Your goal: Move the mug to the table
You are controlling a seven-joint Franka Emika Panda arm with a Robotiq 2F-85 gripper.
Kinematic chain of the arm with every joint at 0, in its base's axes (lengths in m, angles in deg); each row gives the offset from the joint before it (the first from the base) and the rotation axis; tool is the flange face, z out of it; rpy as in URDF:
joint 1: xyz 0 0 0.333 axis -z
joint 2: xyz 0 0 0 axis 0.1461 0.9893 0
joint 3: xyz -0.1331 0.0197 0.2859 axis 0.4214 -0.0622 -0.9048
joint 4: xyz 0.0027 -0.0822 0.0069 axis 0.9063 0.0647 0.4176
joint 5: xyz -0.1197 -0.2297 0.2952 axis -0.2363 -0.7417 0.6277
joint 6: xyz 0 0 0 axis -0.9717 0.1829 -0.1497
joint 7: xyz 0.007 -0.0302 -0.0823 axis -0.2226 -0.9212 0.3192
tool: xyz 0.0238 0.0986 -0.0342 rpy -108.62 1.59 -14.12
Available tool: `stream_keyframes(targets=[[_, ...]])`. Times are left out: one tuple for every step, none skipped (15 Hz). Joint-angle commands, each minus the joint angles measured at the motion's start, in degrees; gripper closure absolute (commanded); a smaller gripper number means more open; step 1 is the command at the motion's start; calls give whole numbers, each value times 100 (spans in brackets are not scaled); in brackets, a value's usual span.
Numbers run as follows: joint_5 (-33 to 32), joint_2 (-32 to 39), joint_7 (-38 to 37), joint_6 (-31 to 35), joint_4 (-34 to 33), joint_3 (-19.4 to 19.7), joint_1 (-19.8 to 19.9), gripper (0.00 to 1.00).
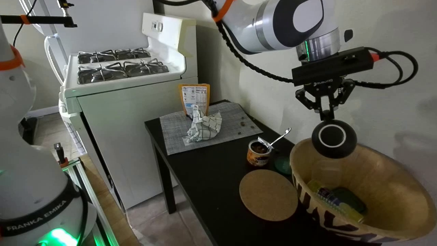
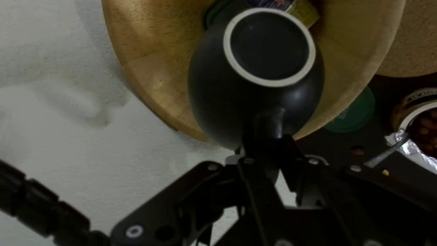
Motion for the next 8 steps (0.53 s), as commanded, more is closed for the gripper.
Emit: stream_keyframes(targets=[[15, -465, 298, -214, 253, 58, -169, 94], [-30, -525, 321, -237, 277, 67, -216, 94], [-92, -566, 321, -268, 281, 82, -263, 94], [-139, -600, 337, -311, 279, 88, -308, 94], [-174, -648, 350, -360, 283, 87, -353, 94], [-223, -693, 349, -395, 290, 85, -402, 94], [-260, -736, 370, -424, 303, 77, -450, 94], [-293, -779, 400, -463, 313, 67, -499, 94]])
